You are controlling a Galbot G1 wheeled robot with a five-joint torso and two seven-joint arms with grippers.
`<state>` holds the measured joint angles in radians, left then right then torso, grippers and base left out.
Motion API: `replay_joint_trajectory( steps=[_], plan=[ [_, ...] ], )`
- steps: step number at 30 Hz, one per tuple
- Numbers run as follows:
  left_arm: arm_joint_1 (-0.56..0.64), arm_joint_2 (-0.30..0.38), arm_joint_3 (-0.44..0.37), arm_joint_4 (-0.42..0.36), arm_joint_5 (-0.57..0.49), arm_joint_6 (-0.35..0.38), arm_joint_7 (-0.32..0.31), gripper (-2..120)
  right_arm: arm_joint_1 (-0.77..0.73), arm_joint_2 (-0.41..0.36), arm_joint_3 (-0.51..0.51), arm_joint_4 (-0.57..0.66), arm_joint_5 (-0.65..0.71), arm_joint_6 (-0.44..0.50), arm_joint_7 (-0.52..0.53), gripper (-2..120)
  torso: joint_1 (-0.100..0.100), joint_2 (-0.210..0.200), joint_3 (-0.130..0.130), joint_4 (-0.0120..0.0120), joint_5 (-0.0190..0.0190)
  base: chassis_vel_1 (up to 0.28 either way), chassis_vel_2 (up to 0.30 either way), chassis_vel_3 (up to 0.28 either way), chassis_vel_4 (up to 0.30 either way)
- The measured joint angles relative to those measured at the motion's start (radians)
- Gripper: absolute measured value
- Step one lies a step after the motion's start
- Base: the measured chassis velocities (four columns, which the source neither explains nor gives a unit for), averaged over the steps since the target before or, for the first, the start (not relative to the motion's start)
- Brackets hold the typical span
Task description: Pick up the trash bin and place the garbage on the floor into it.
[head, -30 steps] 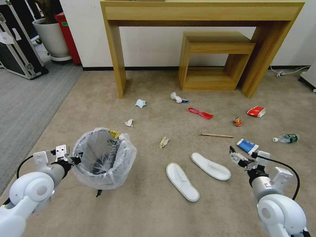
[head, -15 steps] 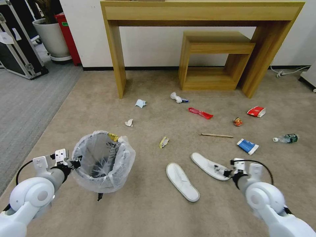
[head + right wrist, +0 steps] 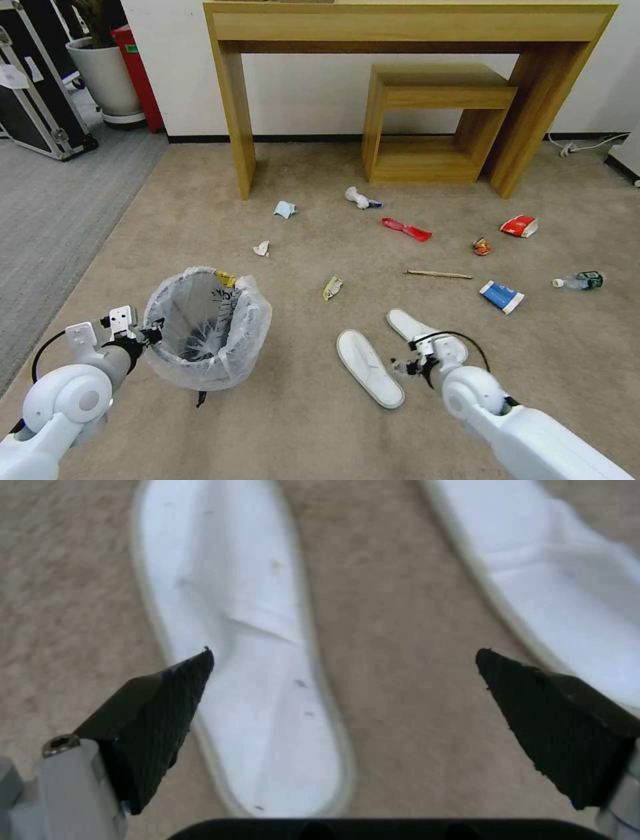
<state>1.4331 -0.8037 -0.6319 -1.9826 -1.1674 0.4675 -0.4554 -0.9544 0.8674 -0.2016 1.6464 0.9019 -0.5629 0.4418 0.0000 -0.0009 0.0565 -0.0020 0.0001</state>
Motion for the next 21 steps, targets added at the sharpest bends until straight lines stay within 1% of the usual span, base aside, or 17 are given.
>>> replay_joint_trajectory(
  steps=[1,4,5,7,12,15,16,19,21],
  plan=[
    [0.0,0.0,0.0,0.0,0.0,0.0,0.0,0,0.0,0.0,0.0,0.0,0.0,0.0,0.0,100,0.0,0.0,0.0,0.0,0.0,0.0,0.0,0.0,0.0],
    [0.0,-0.014,0.0,0.006,0.011,-0.007,0.005,0,0.043,0.02,-0.063,-0.044,-0.013,0.007,-0.006,100,0.0,0.0,0.0,0.0001,-0.0002,0.0,0.0,0.0,0.0],
    [0.0,-0.014,0.0,0.006,0.011,-0.007,0.005,0,0.043,0.02,-0.063,-0.044,-0.013,0.007,-0.006,100,0.0,0.0,0.0,0.0001,-0.0002,0.0,0.0,0.0,0.0],
    [0.0,-0.022,0.0,0.009,0.015,-0.011,0.009,0,0.073,0.033,-0.099,-0.079,-0.027,0.021,-0.016,100,0.0,0.0,0.0,0.0,-0.0002,0.0,0.0,0.0,0.0],
    [-0.001,-0.024,0.0,0.016,0.019,-0.017,0.012,0,0.125,0.054,-0.138,-0.13,-0.036,0.034,-0.024,100,0.0,0.0,0.0,-0.0001,-0.0002,0.0,0.0,0.0,0.0],
    [-0.005,-0.024,0.0,0.023,0.021,-0.022,0.016,0,0.192,0.089,-0.189,-0.188,-0.037,0.047,-0.027,100,0.0,0.0,0.0,0.0001,-0.0003,0.0,0.0,0.0,0.0],
    [-0.005,-0.024,0.0,0.023,0.021,-0.022,0.016,0,0.192,0.089,-0.189,-0.188,-0.037,0.047,-0.027,100,0.0,0.0,0.0,0.0001,-0.0003,0.0,0.0,0.0,0.0],
    [-0.014,-0.024,0.0,0.031,0.02,-0.025,0.018,0,0.233,0.119,-0.231,-0.227,-0.04,0.053,-0.027,100,0.0,0.0,0.0,0.0001,-0.0001,0.0,0.0,0.0,0.0],
    [-0.015,-0.025,0.0,0.033,0.02,-0.026,0.019,0,0.236,0.123,-0.236,-0.231,-0.042,0.054,-0.027,100,0.0,0.0,0.0,0.0001,-0.0001,0.0,0.0,0.0,0.0]
  ],
)
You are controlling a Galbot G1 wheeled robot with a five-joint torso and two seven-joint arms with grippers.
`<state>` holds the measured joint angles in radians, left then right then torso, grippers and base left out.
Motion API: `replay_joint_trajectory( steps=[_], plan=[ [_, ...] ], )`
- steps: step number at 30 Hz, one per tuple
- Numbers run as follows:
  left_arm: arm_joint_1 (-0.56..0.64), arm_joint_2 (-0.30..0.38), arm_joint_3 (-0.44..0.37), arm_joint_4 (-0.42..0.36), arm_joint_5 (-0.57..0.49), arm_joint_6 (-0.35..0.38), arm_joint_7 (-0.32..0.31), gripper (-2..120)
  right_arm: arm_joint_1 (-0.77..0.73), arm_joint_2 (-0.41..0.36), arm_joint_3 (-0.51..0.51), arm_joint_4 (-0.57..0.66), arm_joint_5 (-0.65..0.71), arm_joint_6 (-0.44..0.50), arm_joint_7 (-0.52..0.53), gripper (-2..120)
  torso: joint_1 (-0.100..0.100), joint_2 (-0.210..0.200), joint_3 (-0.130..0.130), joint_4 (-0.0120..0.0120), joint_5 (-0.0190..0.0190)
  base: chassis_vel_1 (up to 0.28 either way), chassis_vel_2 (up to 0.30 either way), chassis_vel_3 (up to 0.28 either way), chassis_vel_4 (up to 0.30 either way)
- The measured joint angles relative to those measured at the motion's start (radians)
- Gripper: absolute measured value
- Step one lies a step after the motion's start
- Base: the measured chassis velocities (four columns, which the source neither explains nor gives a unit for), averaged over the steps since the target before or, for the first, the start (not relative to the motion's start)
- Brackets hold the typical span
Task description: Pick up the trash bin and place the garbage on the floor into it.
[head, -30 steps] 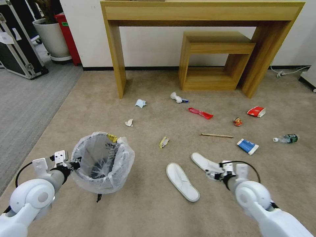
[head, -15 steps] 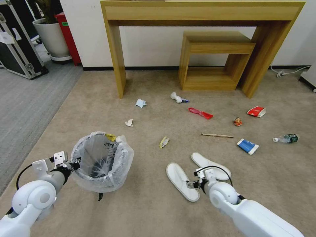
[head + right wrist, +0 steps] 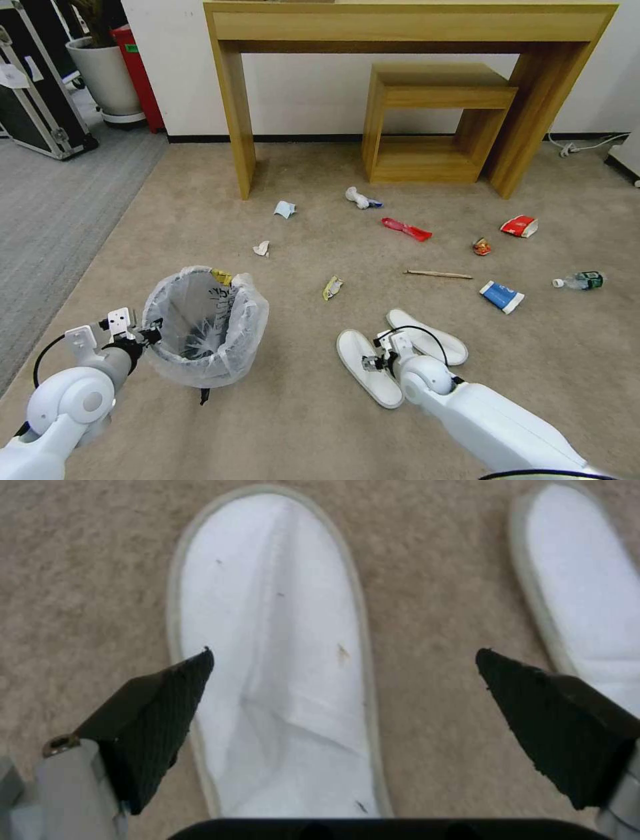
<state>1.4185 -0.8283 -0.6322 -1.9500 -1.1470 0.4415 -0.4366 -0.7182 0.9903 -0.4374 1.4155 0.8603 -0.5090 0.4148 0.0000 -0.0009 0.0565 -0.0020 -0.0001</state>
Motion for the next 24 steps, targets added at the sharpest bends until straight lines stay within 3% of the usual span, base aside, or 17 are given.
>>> replay_joint_trajectory(
  steps=[16,24],
  plan=[
    [0.006,0.006,-0.013,0.013,0.001,-0.018,0.011,0,0.032,0.104,-0.062,-0.127,-0.047,0.043,-0.01,100,0.0,0.0,0.0,0.0,-0.0001,0.0,0.0,0.0,0.0],
    [0.003,-0.001,-0.013,0.026,0.007,-0.024,0.013,0,0.02,0.114,-0.065,-0.161,-0.079,0.067,-0.009,72,0.0,0.0,0.0,-0.0001,-0.0001,0.0,0.0,0.0,0.0]
  ],
)
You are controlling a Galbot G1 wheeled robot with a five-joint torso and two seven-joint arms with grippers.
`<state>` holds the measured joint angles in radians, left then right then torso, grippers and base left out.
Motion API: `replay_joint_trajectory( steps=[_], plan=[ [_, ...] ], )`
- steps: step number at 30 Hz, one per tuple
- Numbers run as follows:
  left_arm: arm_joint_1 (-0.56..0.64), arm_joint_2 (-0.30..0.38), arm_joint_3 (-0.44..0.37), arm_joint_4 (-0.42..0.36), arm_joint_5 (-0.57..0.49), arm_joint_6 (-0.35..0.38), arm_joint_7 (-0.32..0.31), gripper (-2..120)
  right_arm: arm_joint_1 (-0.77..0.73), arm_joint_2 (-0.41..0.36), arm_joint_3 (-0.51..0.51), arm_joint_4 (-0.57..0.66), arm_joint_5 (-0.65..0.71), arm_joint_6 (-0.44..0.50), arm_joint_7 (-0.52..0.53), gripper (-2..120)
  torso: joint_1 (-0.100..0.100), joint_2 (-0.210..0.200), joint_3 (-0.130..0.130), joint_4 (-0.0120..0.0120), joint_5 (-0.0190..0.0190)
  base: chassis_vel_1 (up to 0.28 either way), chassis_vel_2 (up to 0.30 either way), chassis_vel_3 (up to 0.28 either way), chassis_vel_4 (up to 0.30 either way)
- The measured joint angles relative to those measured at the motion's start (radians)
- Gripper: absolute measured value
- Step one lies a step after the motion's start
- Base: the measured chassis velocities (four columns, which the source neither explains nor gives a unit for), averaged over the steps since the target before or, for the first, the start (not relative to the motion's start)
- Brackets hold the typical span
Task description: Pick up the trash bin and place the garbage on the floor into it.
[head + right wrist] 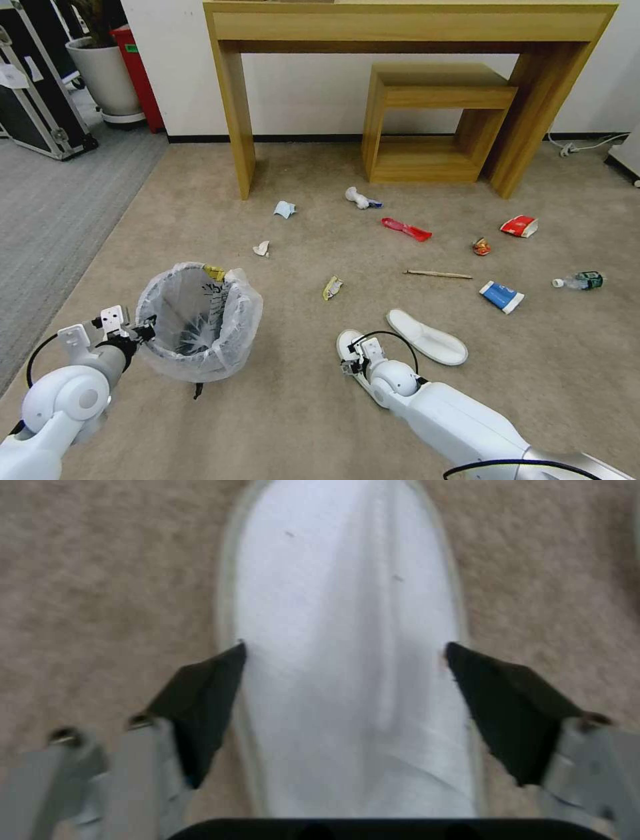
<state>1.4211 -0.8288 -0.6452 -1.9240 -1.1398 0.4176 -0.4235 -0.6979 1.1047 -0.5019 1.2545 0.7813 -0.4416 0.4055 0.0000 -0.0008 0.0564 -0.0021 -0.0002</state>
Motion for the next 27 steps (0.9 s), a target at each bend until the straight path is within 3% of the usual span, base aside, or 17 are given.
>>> replay_joint_trajectory(
  steps=[1,7,17,23,27],
  plan=[
    [0.0,0.0,0.0,0.0,0.0,0.0,0.0,0,0.0,0.0,0.0,0.0,0.0,0.0,0.0,72,0.0,0.0,0.0,0.0,0.0,0.0,0.0,0.0,0.0],
    [0.004,-0.001,0.0,-0.003,0.005,-0.006,0.001,0,-0.015,-0.003,0.016,-0.013,-0.02,0.016,-0.001,45,0.0,0.0,0.0,0.0,0.0001,0.0,0.0,0.0,0.0],
    [0.005,-0.003,0.004,-0.006,0.005,-0.008,0.001,0,-0.017,0.01,0.015,-0.029,-0.034,0.035,-0.004,25,0.0,0.0,0.0,0.0,0.0002,0.0,0.0,0.0,0.0],
    [0.006,-0.006,0.005,-0.002,0.008,-0.01,0.002,0,-0.025,0.008,0.018,-0.036,-0.047,0.05,-0.01,0,0.0,0.0,0.0,0.0001,0.0002,0.0,0.0,0.0,0.0],
    [0.003,-0.003,0.005,0.005,0.008,-0.01,0.002,0,-0.041,-0.005,0.038,-0.025,-0.053,0.07,-0.02,0,0.0,0.0,0.0,0.0,0.0003,0.0,0.0,0.0,0.0]
  ],
)
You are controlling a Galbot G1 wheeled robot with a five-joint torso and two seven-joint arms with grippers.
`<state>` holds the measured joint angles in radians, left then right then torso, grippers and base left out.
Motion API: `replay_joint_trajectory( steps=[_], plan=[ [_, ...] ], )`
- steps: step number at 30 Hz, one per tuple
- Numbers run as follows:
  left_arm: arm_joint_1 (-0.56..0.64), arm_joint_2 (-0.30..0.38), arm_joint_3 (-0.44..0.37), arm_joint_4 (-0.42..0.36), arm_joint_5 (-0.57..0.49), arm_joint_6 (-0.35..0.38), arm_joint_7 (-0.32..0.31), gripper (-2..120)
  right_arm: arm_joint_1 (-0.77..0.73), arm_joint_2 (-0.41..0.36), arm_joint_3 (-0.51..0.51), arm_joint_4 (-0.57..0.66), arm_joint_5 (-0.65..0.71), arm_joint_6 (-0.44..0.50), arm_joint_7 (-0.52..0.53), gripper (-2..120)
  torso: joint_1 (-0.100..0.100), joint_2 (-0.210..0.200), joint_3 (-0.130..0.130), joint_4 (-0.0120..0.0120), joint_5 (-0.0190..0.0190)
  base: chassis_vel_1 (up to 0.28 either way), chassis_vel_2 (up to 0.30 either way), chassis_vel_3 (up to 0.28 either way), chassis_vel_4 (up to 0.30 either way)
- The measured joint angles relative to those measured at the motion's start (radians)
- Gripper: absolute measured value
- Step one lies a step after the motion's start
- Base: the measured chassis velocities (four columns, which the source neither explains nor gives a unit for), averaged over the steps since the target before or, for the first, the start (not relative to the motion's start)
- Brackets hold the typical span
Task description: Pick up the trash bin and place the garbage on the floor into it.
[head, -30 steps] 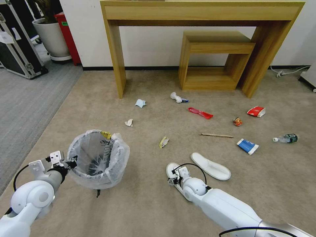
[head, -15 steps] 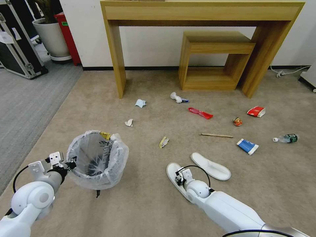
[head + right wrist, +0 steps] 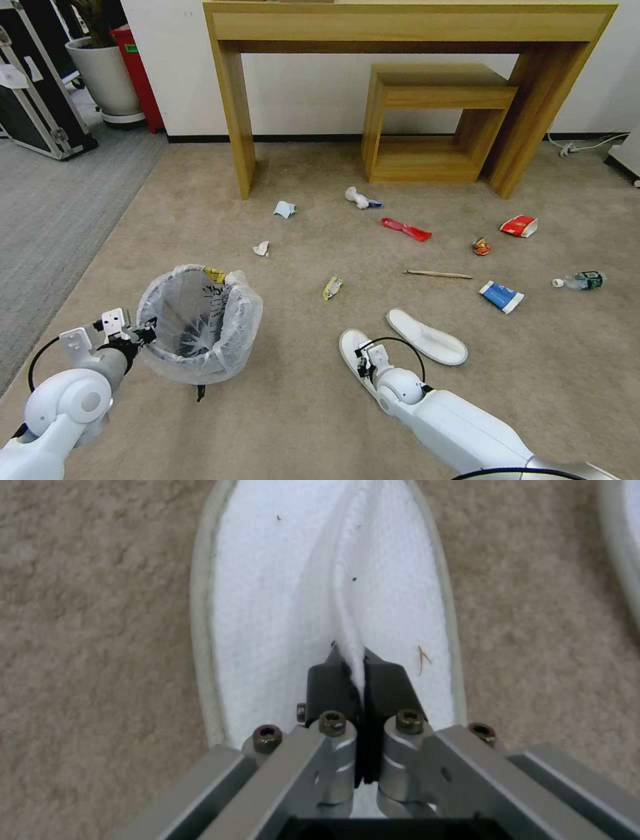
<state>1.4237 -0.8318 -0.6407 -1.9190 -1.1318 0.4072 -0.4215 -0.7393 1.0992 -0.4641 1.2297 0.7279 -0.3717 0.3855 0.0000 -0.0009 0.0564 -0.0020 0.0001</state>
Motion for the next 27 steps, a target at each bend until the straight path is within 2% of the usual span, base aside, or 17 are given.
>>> replay_joint_trajectory(
  steps=[5,7,9,12,14,15,17,18,19,21,23,25,27],
  plan=[
    [-0.002,0.002,-0.001,0.005,0.0,0.0,0.0,0,-0.027,-0.033,0.044,0.049,0.013,0.036,-0.018,0,0.0,0.0,0.0,0.0,-0.0001,0.0,0.0,0.0,0.0],
    [-0.002,0.001,-0.001,0.008,0.002,0.0,0.001,0,-0.062,-0.07,0.091,0.124,0.036,0.065,-0.039,0,0.0,0.0,0.0,0.0,0.0001,0.0,0.0,0.0,0.0],
    [-0.002,0.001,-0.001,0.008,0.002,0.0,0.001,0,-0.069,-0.078,0.102,0.141,0.042,0.068,-0.043,0,0.0,0.0,0.0,0.0,0.0001,0.0,0.0,0.0,0.0],
    [-0.001,-0.002,-0.002,0.007,0.005,0.0,0.001,0,-0.139,-0.154,0.2,0.322,0.071,0.11,-0.073,0,0.0,0.0,0.0,-0.0002,0.0002,0.0,0.0,0.0,0.0],
    [0.0,-0.003,-0.002,0.004,0.005,0.0,0.001,0,-0.149,-0.166,0.218,0.359,0.072,0.118,-0.078,0,0.0,0.0,0.0,-0.0001,0.0002,0.0,0.0,0.0,0.0],
    [0.002,-0.003,-0.002,-0.005,0.005,0.0,0.001,0,-0.165,-0.193,0.253,0.437,0.072,0.14,-0.094,0,0.0,0.0,0.0,-0.0001,-0.0002,0.0,0.0,0.0,0.0],
    [0.004,-0.004,-0.002,-0.013,0.005,0.0,0.0,0,-0.174,-0.22,0.285,0.517,0.071,0.169,-0.115,0,0.0,0.0,0.0,-0.0001,0.0,0.0,0.0,0.0,0.0],
    [0.004,-0.004,-0.002,-0.013,0.005,0.0,0.0,0,-0.174,-0.22,0.285,0.517,0.071,0.169,-0.115,0,0.0,0.0,0.0,-0.0001,0.0,0.0,0.0,0.0,0.0],
    [0.006,-0.004,-0.002,-0.024,0.005,0.003,-0.002,0,-0.174,-0.247,0.317,0.593,0.077,0.196,-0.137,0,0.0,0.0,0.0,-0.0001,-0.0001,0.0,0.0,0.0,0.0],
    [0.007,-0.004,-0.001,-0.03,0.004,0.005,-0.003,0,-0.17,-0.258,0.326,0.624,0.082,0.211,-0.151,0,0.0,0.0,0.0,-0.0001,-0.0002,0.0,0.0,0.0,0.0],
    [0.009,-0.004,0.001,-0.044,0.001,0.009,-0.006,0,-0.144,-0.283,0.343,0.686,0.085,0.268,-0.197,0,0.0,0.0,0.0,-0.0001,-0.0001,0.0,0.0,0.0,0.0],
    [0.009,-0.005,0.001,-0.046,0.001,0.01,-0.006,0,-0.138,-0.286,0.345,0.696,0.085,0.281,-0.209,0,0.0,0.0,0.0,-0.0001,-0.0001,0.0,0.0,0.0,0.0],
    [0.017,-0.005,0.001,-0.065,-0.003,0.015,-0.009,0,-0.106,-0.296,0.347,0.736,0.086,0.379,-0.295,0,0.0,0.0,0.0,0.0,0.0,0.0,0.0,0.0,0.0]
  ],
)
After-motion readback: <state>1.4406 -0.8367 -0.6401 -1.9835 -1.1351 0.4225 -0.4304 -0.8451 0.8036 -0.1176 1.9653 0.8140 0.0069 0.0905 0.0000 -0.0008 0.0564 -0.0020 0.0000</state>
